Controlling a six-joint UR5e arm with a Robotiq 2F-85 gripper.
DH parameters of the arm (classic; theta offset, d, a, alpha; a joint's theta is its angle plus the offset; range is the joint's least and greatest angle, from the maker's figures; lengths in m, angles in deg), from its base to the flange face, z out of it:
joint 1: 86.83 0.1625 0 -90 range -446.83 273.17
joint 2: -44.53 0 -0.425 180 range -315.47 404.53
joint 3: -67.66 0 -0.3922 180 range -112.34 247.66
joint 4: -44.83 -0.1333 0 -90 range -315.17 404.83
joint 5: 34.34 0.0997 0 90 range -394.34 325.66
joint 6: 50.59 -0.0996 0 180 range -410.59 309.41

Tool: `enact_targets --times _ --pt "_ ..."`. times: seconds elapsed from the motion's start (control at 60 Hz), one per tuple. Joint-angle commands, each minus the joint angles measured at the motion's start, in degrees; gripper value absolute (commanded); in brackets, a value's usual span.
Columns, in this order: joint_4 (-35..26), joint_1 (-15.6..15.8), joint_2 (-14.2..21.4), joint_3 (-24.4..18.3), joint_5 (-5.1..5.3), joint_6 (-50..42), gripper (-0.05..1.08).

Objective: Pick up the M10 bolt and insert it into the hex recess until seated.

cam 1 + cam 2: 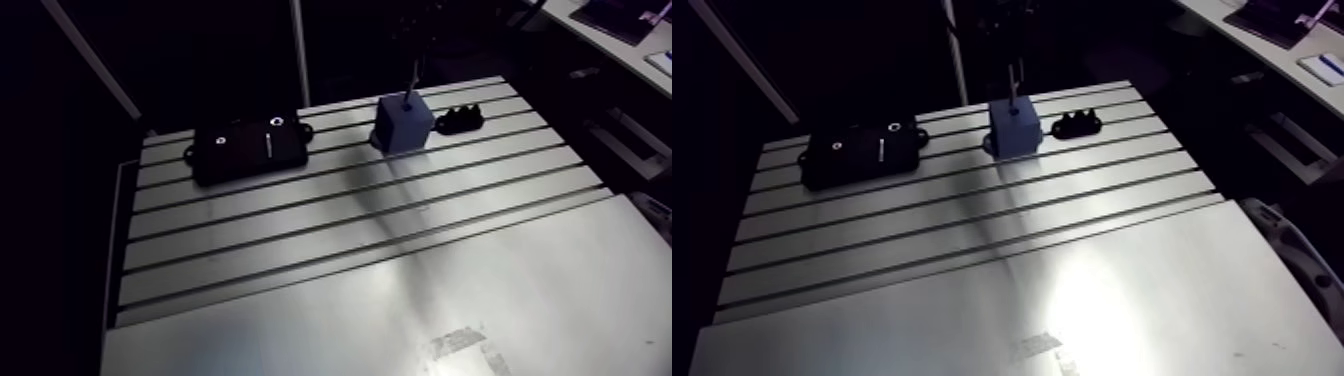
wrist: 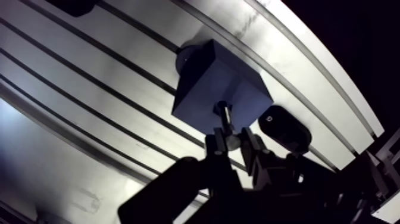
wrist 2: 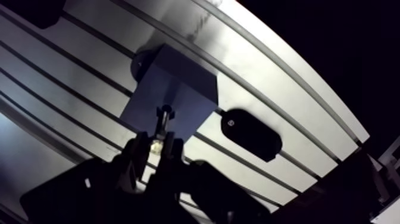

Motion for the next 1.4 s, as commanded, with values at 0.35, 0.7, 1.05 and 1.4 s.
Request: enact_targets --times 0.35,0.7,1.05,1.4 --pt "0.04 -0.09 -0.35 -0.02 0.0 0.03 0.77" --pt "0.04 -0.09 -0.71 0.06 0.0 0.03 0.77" --pt "0.13 -0.09 -0.87 0.5 -0.09 0.03 0.77" --pt "0.13 -0.17 -1.14 0.24 -0.09 0.03 0.77"
